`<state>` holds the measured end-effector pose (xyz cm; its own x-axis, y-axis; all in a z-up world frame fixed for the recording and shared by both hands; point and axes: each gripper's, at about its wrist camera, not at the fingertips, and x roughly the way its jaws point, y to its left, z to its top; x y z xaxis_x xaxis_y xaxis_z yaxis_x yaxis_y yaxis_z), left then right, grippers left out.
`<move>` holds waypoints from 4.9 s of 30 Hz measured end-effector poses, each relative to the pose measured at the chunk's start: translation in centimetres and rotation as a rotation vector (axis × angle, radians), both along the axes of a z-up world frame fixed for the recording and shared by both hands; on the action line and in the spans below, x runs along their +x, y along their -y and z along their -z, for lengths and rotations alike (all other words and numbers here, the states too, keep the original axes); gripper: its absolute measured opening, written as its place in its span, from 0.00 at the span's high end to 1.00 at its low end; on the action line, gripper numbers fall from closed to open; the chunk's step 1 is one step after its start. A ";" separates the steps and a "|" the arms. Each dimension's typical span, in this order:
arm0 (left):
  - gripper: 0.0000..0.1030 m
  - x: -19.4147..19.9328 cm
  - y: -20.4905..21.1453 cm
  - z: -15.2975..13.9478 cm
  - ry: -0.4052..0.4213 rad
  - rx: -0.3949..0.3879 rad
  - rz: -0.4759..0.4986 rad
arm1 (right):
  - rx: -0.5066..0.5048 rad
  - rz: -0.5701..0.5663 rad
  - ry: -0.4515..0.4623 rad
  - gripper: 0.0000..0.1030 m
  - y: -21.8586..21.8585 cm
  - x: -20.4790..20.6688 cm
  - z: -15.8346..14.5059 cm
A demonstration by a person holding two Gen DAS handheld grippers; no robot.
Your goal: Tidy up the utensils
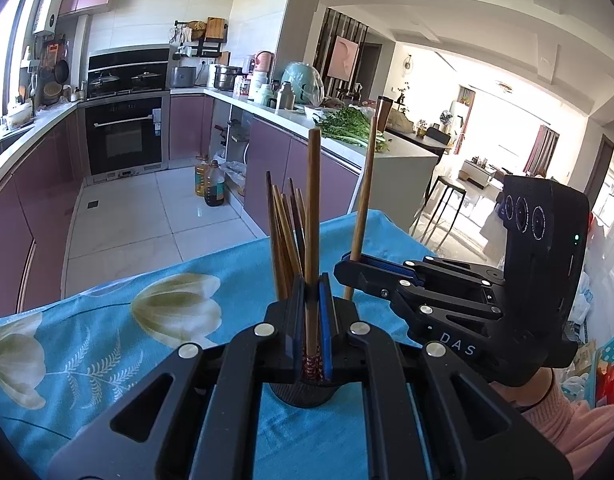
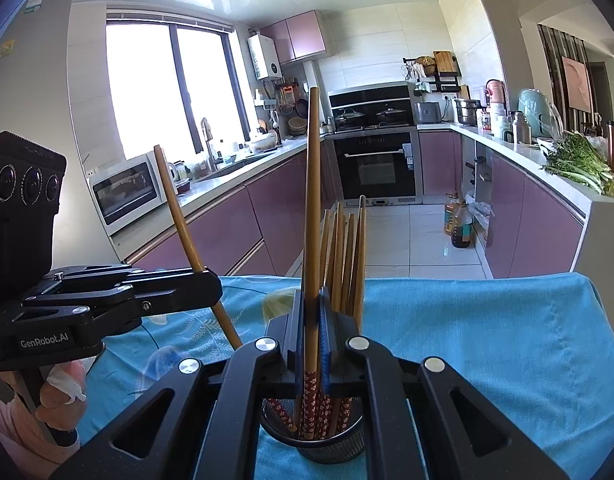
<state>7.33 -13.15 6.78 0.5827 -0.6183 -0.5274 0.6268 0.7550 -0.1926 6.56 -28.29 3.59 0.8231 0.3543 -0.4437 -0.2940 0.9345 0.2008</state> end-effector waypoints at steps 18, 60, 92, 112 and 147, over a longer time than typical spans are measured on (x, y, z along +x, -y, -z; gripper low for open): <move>0.93 0.4 0.5 0.9 -0.009 0.036 0.006 | -0.010 0.002 -0.019 0.94 0.1 0.2 0.8; 0.91 3.7 2.0 3.1 -0.054 0.093 -0.015 | -0.012 -0.027 -0.102 0.94 0.3 1.6 3.1; 0.14 0.3 -5.2 3.7 0.084 0.086 -0.287 | -0.037 0.052 -0.005 0.28 0.2 -1.6 2.4; 0.05 -7.4 -13.9 4.1 0.265 0.080 -0.612 | -0.132 0.114 0.225 0.07 -3.5 -7.4 2.2; 0.05 -11.7 -13.7 3.5 0.418 0.081 -0.676 | -0.125 0.153 0.254 0.07 -3.8 -9.6 2.2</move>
